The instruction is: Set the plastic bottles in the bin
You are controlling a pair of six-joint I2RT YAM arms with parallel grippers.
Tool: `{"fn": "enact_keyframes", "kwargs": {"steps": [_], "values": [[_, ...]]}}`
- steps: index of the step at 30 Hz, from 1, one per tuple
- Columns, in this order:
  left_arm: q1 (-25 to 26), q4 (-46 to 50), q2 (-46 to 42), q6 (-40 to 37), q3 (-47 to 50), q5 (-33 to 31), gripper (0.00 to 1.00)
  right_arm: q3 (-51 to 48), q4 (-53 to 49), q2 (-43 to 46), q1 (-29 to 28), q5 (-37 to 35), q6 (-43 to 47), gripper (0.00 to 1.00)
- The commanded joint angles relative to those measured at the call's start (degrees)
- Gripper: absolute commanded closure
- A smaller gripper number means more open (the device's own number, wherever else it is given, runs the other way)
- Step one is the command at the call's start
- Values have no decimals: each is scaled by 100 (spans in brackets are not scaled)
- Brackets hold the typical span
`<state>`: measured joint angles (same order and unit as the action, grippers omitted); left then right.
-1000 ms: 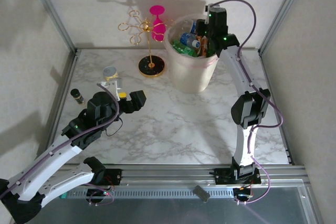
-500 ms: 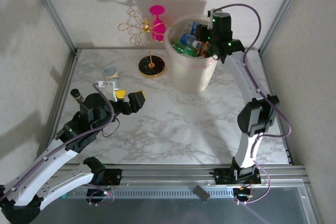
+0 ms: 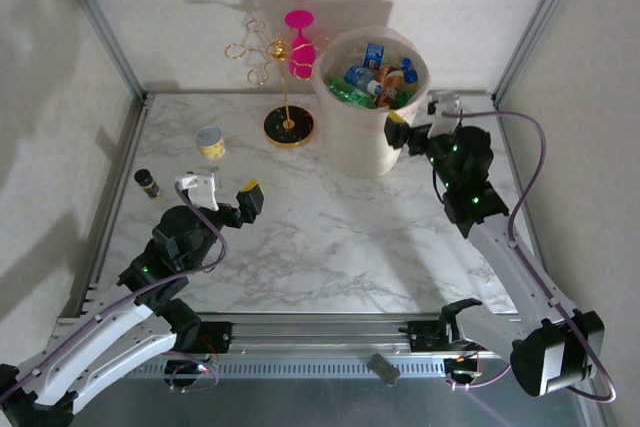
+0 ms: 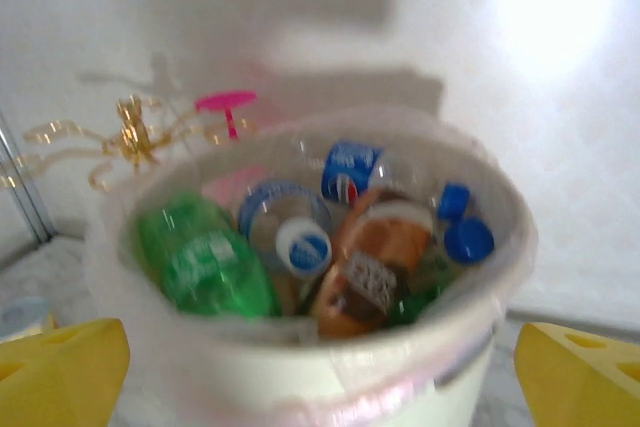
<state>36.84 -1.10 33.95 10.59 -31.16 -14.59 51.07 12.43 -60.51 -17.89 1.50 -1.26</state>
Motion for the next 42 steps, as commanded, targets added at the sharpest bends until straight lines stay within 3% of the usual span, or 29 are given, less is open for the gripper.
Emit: {"fn": "enact_keyframes", "kwargs": {"steps": [1, 4, 8, 11, 15, 21, 24, 28, 30, 32, 34, 36, 39, 41, 42], "values": [[-93, -1710, -44, -556, 557, -675, 0, -575, 712, 471, -28, -150, 295, 1], [-287, -2994, 199, -799, 1107, -1302, 1, -1325, 1280, 947, -30, -527, 311, 1], [-1081, -3767, 888, -645, 1314, -890, 0, -2180, 1842, 1300, -23, -1356, 362, 1], [-1554, -4296, 1377, -189, 1576, -1040, 0, -2838, 2513, 1298, 8, -1968, 583, 1], [-2035, -4852, 1988, -919, 1874, -671, 0, -3355, 3205, 815, 355, -2369, 354, 1], [-2825, -5738, 2680, -613, 2567, -33, 0, -3602, 3780, -297, 1128, -2039, -267, 1], [-2947, -6166, 3331, -629, 2537, -1, 1, -3552, 3927, -954, 1326, -1840, -551, 1], [-3014, -6462, 3960, -826, 2230, 726, 1, -3595, 4344, -1637, 1490, -1870, -702, 1], [-3004, -6554, 4181, -1010, 2099, 1027, 1, -3375, 4043, -1815, 1612, -1897, -851, 1], [-3014, -6998, 4524, -1091, 2132, 911, 0, -3401, 4368, -1915, 1694, -1744, -823, 1], [-3054, -8052, 5034, -863, 2396, 331, 1, -3450, 4633, -1975, 1742, -1643, -655, 1], [-3077, -8921, 5576, -741, 2537, -162, 1, -3941, 5728, -2197, 1750, -1387, -409, 1], [-3093, -7643, 5493, -794, 1954, 161, 1, -4583, 7811, -2934, 1768, -1200, -306, 1], [-3225, -7339, 5432, -708, 1844, 466, 1, -4182, 6606, -2688, 1765, -859, -228, 1], [-3244, -7361, 5449, -703, 1840, 499, 1, -3985, 6524, -2857, 1763, -701, -149, 1]]}}
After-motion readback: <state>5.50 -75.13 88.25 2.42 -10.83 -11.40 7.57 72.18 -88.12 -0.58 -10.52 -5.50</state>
